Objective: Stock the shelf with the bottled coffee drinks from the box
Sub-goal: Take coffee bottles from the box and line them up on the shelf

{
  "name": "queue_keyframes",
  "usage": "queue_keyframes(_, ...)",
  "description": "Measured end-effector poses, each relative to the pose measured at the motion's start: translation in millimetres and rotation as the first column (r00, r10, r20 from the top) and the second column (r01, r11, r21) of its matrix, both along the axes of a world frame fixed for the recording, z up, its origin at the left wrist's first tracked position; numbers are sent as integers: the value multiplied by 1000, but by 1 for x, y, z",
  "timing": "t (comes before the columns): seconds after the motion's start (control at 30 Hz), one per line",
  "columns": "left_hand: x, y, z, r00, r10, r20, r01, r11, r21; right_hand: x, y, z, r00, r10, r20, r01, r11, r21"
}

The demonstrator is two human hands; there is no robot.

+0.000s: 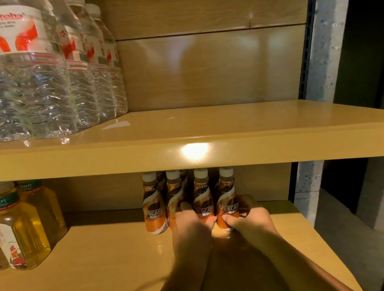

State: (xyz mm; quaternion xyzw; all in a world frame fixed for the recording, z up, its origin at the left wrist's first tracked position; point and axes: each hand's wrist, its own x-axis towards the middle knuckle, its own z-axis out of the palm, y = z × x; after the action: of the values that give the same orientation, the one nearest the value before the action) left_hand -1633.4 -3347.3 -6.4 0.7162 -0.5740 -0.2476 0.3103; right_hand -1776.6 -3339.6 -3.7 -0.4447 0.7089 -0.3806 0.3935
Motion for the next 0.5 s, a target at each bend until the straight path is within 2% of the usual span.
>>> queue_keyframes(0.07,0,-3,8,997,68,-23,-66,996,64,0,-1,-1,1000,2,3,-2,1000,2)
queue_keyframes(0.17,-2,-6,12,999,53,-11,-51,991,123,1,-3,-2,1000,-9,12,9,1000,13)
queue_keyframes(0.5,1,-4,10,1000,15,-25,-11,988,154,3,-5,-1,1000,-24,5,24,999,24)
